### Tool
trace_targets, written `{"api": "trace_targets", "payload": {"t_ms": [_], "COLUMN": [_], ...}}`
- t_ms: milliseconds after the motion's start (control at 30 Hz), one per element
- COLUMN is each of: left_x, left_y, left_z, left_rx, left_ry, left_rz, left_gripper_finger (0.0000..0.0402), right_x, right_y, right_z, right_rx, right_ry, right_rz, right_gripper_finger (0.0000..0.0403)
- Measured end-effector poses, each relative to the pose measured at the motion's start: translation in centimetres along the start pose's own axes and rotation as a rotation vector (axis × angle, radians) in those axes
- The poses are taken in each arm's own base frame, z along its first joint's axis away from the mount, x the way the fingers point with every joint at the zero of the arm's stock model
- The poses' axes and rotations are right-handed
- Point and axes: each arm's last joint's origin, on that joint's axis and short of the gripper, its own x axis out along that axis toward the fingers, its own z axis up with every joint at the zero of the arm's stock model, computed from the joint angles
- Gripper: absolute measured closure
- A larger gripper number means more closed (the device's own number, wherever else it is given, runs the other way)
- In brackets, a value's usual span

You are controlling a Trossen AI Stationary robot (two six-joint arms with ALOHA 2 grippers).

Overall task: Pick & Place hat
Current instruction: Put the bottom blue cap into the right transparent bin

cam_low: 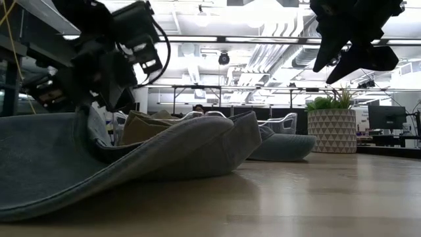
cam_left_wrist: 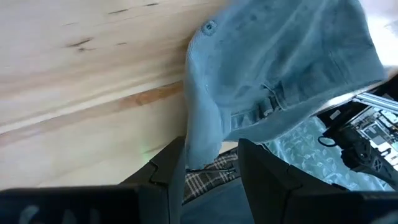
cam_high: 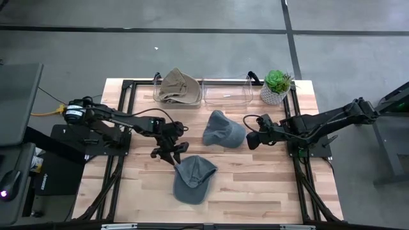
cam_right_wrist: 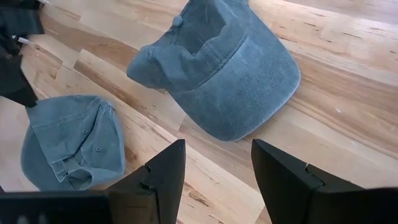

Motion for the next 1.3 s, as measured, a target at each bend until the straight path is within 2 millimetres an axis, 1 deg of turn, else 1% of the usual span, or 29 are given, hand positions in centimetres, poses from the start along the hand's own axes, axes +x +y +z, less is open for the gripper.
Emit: {"api": "trace_targets", "payload": {"t_ms": [267,667,900,1167,1233,1300], "left_x": [1.4,1.5,2.6,2.8,2.8,2.8], "left_y": [0.3,0.1,-0.2,0.2,0.3,0.2], "left_z": [0.7,0.7,1.3,1.5,1.5,1.5], "left_rx": [-0.019,-0.008,-0.018,-0.049,-0.053,-0.051], "left_ry": [0.053,0.081,0.118,0.138,0.136,0.136], "left_rz": [0.039,0.025,0.014,0.049,0.054,0.053], "left_gripper_finger": [0.0272,0.0273,0.0273,0.0273,0.0279,0.0293], "right_x": [0.0,0.0,0.0,0.0,0.0,0.0], "right_y": [0.0,0.0,-0.1,-0.1,-0.1,-0.1], "right_z": [0.1,0.1,0.1,0.0,0.0,0.0], "right_rx": [-0.003,-0.012,-0.015,-0.018,-0.018,-0.018], "right_ry": [-0.018,-0.018,-0.017,-0.015,-0.014,-0.014], "right_rz": [-0.005,-0.007,-0.008,-0.016,-0.017,-0.017], "right_gripper_finger": [0.0224,0.0224,0.0224,0.0224,0.0224,0.0224]}}
